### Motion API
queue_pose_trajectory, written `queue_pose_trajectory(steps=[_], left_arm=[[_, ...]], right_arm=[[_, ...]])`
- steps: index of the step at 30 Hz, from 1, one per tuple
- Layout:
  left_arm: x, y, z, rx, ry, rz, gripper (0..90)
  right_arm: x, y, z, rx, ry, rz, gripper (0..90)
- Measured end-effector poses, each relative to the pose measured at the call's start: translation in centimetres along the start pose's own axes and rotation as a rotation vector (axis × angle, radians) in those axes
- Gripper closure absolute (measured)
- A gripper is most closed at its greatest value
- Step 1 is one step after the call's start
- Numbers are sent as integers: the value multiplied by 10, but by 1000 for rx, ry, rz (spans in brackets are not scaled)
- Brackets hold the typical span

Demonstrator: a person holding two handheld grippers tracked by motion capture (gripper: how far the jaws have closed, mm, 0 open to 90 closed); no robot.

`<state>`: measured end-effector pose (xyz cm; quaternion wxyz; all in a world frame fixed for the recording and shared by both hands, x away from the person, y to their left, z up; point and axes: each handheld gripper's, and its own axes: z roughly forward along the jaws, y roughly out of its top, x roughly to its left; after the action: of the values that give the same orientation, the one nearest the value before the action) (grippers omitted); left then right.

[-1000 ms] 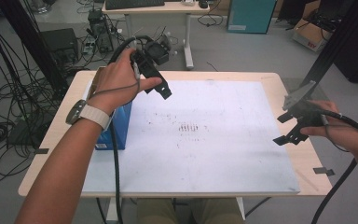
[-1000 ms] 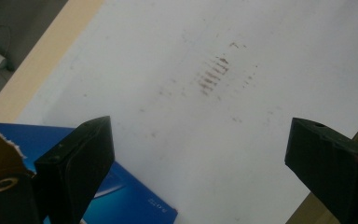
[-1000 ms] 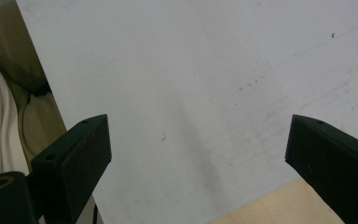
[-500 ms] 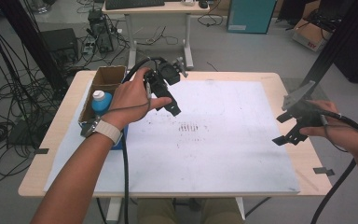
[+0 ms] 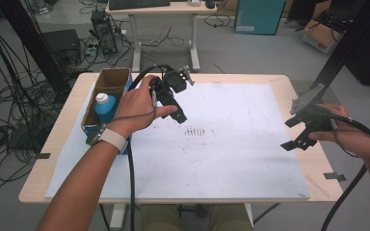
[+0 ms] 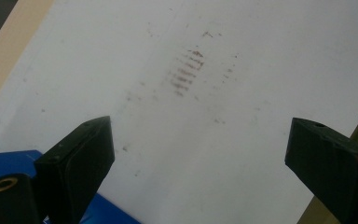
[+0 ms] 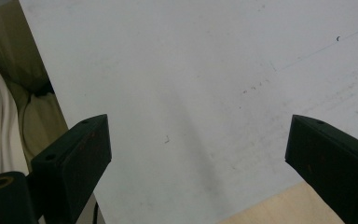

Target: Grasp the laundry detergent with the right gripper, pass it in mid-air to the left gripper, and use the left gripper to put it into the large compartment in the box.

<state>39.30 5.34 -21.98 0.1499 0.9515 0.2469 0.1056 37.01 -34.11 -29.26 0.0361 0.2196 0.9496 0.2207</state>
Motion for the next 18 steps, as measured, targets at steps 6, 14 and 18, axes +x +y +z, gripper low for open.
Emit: queue_pose_trajectory(steps=[6, 14, 18], left_arm=[[0, 0, 0, 2, 2, 1, 85], [2, 0, 2, 8, -3, -4, 85], [2, 0, 1, 8, 2, -4, 85]], right_arm=[[-1, -1, 0, 7, 4, 5, 68], [0, -2, 1, -2, 1, 9, 68], [0, -3, 2, -5, 2, 3, 68]])
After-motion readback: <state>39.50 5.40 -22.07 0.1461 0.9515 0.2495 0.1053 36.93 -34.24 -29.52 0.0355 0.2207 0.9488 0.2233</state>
